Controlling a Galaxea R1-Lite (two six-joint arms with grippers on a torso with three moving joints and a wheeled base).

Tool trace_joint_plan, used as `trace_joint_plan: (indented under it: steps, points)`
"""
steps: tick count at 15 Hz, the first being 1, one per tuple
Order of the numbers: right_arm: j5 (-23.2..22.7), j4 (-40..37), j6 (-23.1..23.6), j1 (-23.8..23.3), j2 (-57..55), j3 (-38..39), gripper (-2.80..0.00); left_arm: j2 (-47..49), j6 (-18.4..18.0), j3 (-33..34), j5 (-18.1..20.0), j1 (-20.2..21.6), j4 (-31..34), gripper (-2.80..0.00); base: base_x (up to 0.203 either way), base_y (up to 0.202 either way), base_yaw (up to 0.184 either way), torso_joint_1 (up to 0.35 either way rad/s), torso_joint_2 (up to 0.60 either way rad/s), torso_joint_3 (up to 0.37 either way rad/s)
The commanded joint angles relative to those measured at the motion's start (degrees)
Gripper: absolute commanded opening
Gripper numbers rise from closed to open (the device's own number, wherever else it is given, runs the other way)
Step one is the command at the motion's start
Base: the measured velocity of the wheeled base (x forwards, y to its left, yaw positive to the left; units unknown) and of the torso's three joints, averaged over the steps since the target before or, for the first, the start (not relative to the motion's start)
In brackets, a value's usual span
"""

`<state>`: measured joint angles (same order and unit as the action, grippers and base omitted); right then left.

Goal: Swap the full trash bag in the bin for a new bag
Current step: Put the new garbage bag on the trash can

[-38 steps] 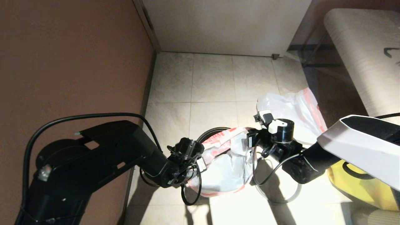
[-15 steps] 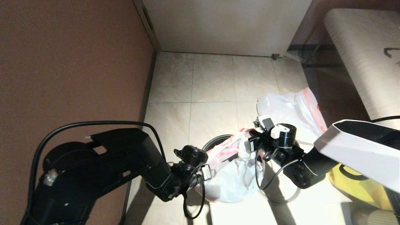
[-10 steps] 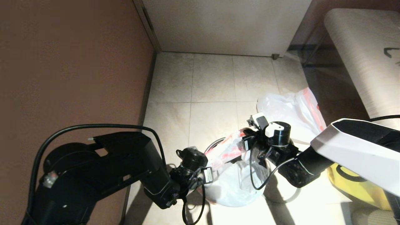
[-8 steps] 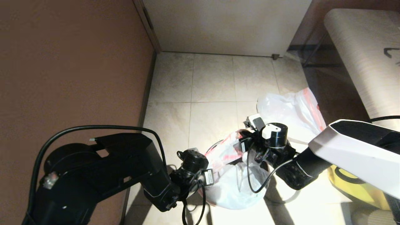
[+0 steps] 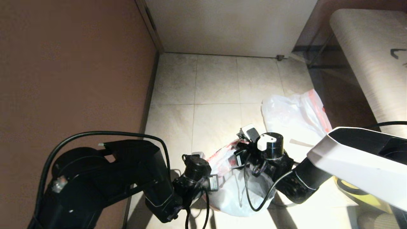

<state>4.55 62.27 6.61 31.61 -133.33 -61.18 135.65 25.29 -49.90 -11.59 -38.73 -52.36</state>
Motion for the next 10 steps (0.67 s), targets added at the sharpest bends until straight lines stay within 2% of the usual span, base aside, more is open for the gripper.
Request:
trace_joint_plan:
  steps: [1, 5, 7, 10]
  points:
    - [0.03, -0.01, 0.07, -0.74, 0.16, -2.02, -2.8, 1.37, -0.99, 1.45, -0.18, -0.3, -2.69, -2.8, 0.0, 0.0, 0.0, 0.0, 0.0, 0.0]
    - [0.05, -2.38, 0.07, -2.69, 1.23, -5.17, -2.8, 2.6, -4.09, 3.58, -0.49, -0.65, -8.28, -2.8, 0.0, 0.0, 0.0, 0.0, 0.0, 0.0]
    - [0.02, -4.11, 0.07, -4.59, 1.02, -5.89, -2.8, 2.9, -4.45, 4.11, -1.45, -0.38, -12.8, -2.8, 0.0, 0.0, 0.0, 0.0, 0.0, 0.0]
    - [-0.1, -4.71, 0.07, -8.93, -0.92, -6.28, -2.8, 3.33, -4.46, 3.67, -2.76, 0.76, -15.67, -2.8, 0.0, 0.0, 0.0, 0.0, 0.0, 0.0]
